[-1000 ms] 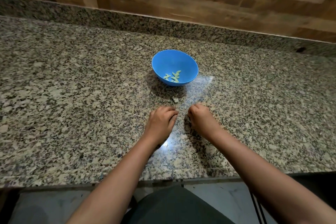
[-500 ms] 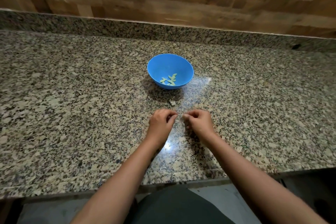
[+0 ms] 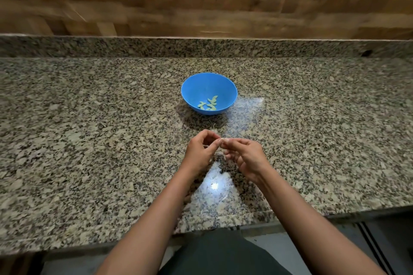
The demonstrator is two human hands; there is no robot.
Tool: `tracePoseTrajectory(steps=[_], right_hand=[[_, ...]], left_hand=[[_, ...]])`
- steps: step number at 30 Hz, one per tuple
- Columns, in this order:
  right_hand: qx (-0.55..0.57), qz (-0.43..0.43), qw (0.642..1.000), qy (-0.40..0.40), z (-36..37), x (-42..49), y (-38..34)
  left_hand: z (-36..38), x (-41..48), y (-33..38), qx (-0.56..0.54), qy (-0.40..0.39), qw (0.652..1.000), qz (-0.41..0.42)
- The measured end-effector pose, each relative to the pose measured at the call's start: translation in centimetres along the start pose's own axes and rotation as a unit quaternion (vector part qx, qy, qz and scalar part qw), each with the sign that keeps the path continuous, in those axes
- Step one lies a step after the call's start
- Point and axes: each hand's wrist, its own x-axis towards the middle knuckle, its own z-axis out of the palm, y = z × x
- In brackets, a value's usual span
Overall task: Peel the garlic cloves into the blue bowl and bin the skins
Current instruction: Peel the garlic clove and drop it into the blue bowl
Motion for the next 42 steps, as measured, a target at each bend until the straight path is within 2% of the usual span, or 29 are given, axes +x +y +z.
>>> tracePoseTrajectory(steps=[6, 10, 16, 28, 31, 35, 39, 42], right_hand=[[0.011, 0.036, 0.999, -0.022, 0.2, -0.3, -0.5], [0.045, 0.049, 0.998, -0.01, 0.6, -0.7, -0.2], [0.072, 0.066, 0.995, 0.025, 1.2, -0.8, 0.1], [0.075, 0.101, 0.992, 0.014, 1.5, -0.1, -0.4], [0.114, 0.099, 0.988, 0.025, 1.8, 0.3, -0.4], [0.15, 0.082, 0.985, 0.033, 1.6, 0.5, -0.5], [0.094, 0.033, 0.995, 0.011, 1.3, 0.3, -0.2], [0.026, -0.022, 0.999, 0.011, 1.2, 0.5, 0.3]], left_hand=[[-0.2, 0.2, -0.1, -0.005, -0.017, 1.0, -0.006], [-0.2, 0.1, 0.0, 0.076, -0.034, 0.996, 0.02], [-0.1, -0.2, 0.1, 0.14, -0.031, 0.989, 0.038], [-1.0, -0.7, 0.6, 0.262, -0.045, 0.959, 0.098], [-0.9, -1.0, 0.6, 0.29, -0.06, 0.949, 0.106], [-0.9, -1.4, -0.1, 0.238, -0.059, 0.967, 0.064], [-1.0, -0.9, -0.3, 0.093, -0.018, 0.994, -0.054], [-0.8, -0.4, 0.1, 0.02, 0.016, 0.996, -0.08]])
